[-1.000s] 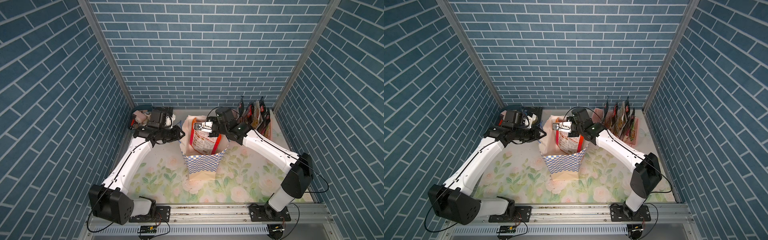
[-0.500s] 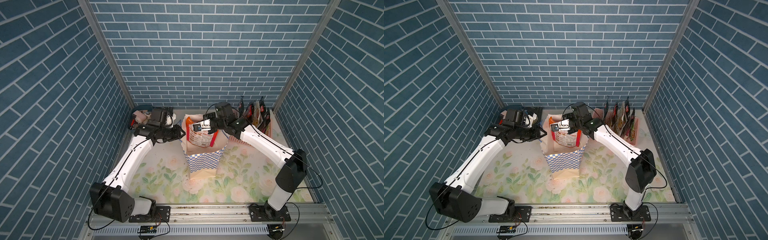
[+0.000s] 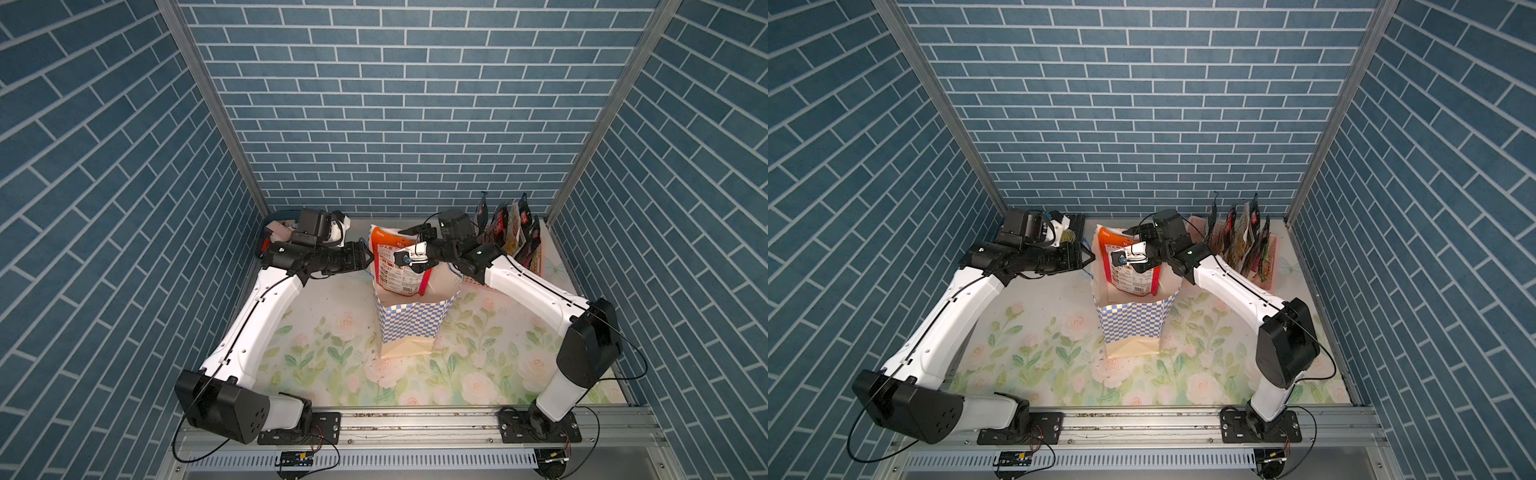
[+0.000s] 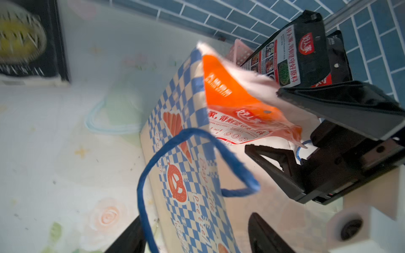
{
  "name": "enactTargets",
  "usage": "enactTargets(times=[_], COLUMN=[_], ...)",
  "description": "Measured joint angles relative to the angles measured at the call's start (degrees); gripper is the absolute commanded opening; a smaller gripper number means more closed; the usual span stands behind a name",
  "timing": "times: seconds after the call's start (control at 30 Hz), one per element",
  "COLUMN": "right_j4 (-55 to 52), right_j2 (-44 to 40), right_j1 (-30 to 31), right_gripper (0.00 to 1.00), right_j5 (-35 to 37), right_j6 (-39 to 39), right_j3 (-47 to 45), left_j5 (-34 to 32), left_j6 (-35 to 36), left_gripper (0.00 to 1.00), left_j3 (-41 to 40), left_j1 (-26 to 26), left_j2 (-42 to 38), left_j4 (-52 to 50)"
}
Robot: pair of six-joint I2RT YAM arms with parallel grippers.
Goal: Place the condiment packets inside the bag
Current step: Place the condiment packet in the paper bag.
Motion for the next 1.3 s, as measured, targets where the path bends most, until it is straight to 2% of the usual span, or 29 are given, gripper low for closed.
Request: enactTargets(times=[0.1, 0.27, 0.37, 0.47, 0.6, 0.8, 0.83, 0.9, 0.93, 0.97, 1.0, 1.07, 1.3], right_j4=[2.2, 5.3, 6.2, 7.0, 9.1, 12.4, 12.7, 13.0, 12.8, 12.6, 12.3, 12.0, 9.9], right_j2=[-3.1, -8.0, -9.4, -10.6, -13.5, -20.0, -21.5, -23.7, -24.9, -26.2, -27.3, -29.5, -37.2], right_j1=[0.0, 0.0, 0.0, 0.0, 0.0, 0.0, 0.0, 0.0, 0.0, 0.0, 0.0, 0.0, 0.0], right_gripper=[0.91, 0.92, 0.93, 0.99, 0.99, 0.99, 0.98, 0.98, 0.98, 0.97, 0.97, 0.96, 0.96], right_j5=[-0.8, -2.0, -2.8, -3.5, -3.1, -0.1, 1.1, 3.3, 4.7, 5.9, 7.1, 9.8, 16.1], right_j6=[2.4, 6.8, 9.5, 13.1, 20.0, 31.2, 33.4, 36.5, 37.5, 38.9, 40.3, 43.1, 50.7], right_j3=[-1.2, -3.5, -3.5, -3.8, -5.1, -7.6, -8.4, -10.1, -11.3, -12.9, -14.1, -16.7, -23.3], left_j5=[-1.7, -5.5, -7.5, -9.2, -12.6, -14.3, -14.3, -15.4, -15.9, -16.8, -17.6, -19.2, -21.0], left_j6=[2.5, 7.0, 10.6, 15.6, 27.9, 56.4, 61.5, 67.2, 69.6, 71.7, 73.3, 76.0, 80.7], left_gripper=[0.83, 0.84, 0.86, 0.92, 0.97, 1.00, 0.98, 0.91, 0.82, 0.64, 0.50, 0.47, 0.49], left_j3=[4.8, 10.8, 11.3, 10.6, 7.2, 1.9, 1.7, 1.9, 2.1, 2.6, 3.2, 4.4, 14.2], left_j1=[0.0, -0.4, -1.0, -2.2, -7.7, -18.4, -19.3, -19.5, -19.5, -19.5, -19.4, -19.4, -19.4], left_j2=[0.1, 0.9, 1.0, 0.9, -0.2, -0.3, 0.3, 1.6, 2.3, 3.2, 4.2, 6.5, 18.2], left_j4=[-0.5, -0.3, 1.2, 4.3, 11.0, 16.0, 15.6, 15.6, 15.8, 15.9, 16.1, 16.5, 13.3])
